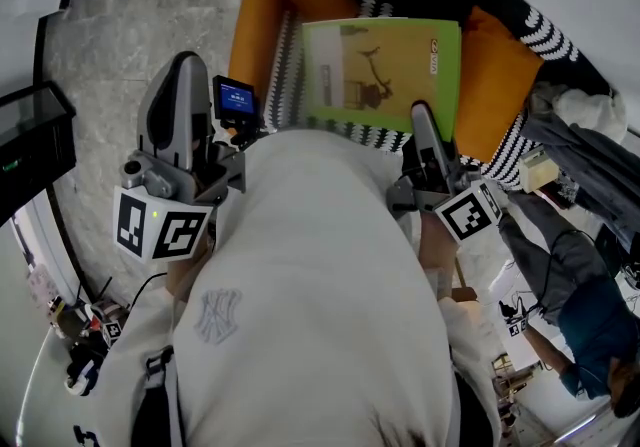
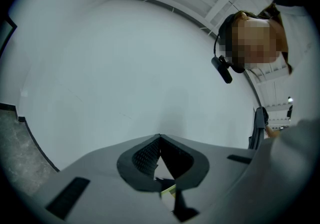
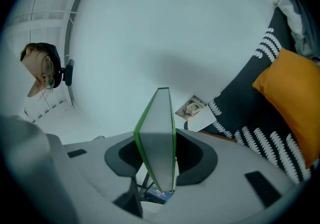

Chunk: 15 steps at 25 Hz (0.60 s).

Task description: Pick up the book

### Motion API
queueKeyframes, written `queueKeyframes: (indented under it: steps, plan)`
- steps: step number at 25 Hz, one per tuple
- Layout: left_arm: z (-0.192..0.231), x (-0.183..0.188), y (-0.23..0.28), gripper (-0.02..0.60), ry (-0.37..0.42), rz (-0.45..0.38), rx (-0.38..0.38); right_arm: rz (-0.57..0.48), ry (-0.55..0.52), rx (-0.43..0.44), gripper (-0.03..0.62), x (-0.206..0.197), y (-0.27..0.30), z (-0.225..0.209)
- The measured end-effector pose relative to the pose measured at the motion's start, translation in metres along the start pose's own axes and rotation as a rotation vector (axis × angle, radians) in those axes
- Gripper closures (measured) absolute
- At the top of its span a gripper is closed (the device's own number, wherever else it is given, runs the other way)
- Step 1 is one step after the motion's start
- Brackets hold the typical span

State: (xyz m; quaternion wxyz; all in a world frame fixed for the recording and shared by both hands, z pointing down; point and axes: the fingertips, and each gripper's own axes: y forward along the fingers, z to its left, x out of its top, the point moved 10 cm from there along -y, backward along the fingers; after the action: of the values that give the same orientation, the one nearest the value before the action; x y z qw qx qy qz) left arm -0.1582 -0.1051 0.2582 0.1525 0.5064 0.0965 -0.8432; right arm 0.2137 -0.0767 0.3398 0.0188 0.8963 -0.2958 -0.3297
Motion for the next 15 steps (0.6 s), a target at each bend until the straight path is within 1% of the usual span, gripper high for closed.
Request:
queueKeyframes:
  steps: [5, 9, 15]
  plan:
    - [-0.0004, 0.0004, -0.0010, 0.572, 0.002, -0.003, 0.003, -0.001, 0.019, 0.008, 0.441, -0.0016, -0.0004, -0.0010]
    - [-0.0007, -0.0003, -0.0004, 0.572, 0.000, -0.002, 0.002, 0.002, -0.012, 0.001, 0.441, 0.0017, 0.0001, 0.0002]
    - [-0.0004, -0.0004, -0.0002, 0.572, 0.003, 0.000, 0.002, 0.004, -0.003, 0.006, 0.441, 0.0004, 0.0006, 0.0000]
